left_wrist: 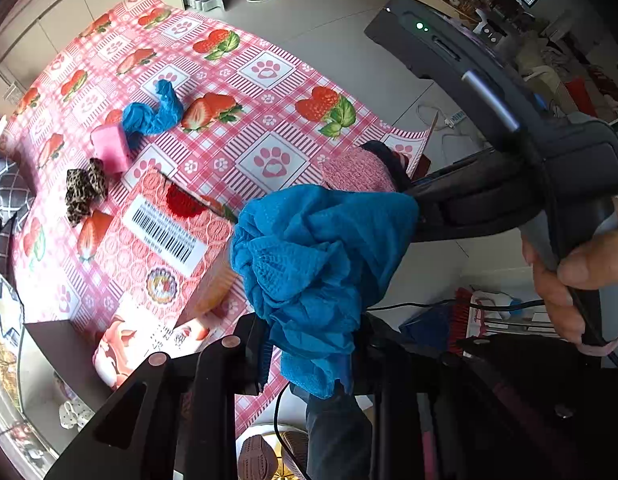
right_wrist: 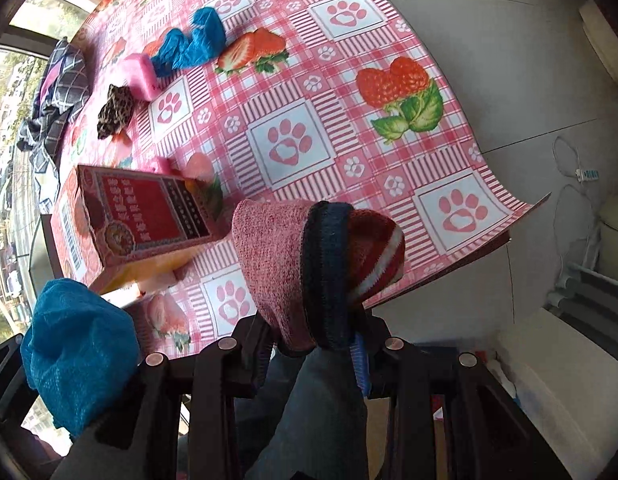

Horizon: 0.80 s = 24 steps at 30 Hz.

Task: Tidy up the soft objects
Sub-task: 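Lift the blue mesh item and pink sock and carry them over the white box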

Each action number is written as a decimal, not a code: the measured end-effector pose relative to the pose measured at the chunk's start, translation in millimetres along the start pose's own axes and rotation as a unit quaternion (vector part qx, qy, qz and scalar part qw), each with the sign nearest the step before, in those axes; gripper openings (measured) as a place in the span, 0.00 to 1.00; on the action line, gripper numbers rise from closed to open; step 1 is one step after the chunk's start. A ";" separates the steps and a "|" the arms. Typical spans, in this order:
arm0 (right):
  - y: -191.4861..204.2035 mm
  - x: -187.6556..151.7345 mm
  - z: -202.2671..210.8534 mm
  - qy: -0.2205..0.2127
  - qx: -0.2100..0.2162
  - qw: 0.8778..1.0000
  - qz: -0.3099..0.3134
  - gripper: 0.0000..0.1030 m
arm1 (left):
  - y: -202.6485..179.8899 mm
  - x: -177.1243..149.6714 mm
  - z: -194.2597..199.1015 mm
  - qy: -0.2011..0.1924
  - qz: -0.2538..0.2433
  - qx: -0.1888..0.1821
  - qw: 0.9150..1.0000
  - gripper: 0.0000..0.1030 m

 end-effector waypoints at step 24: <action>120.5 -74.7 -25.3 0.034 -0.018 0.980 0.194 0.34 | 74.3 -109.5 15.6 -0.006 0.149 0.024 0.988 0.28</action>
Point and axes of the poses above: each gripper's, at about its wrist camera, not at the fingertips, and z roughly against the way its jaws point, y to its left, x to its top, the point moved 7 cm from there along -z, roughly the way its jaws point, and after that the axes turned 2 degrees about y, right-handed, at the moved point
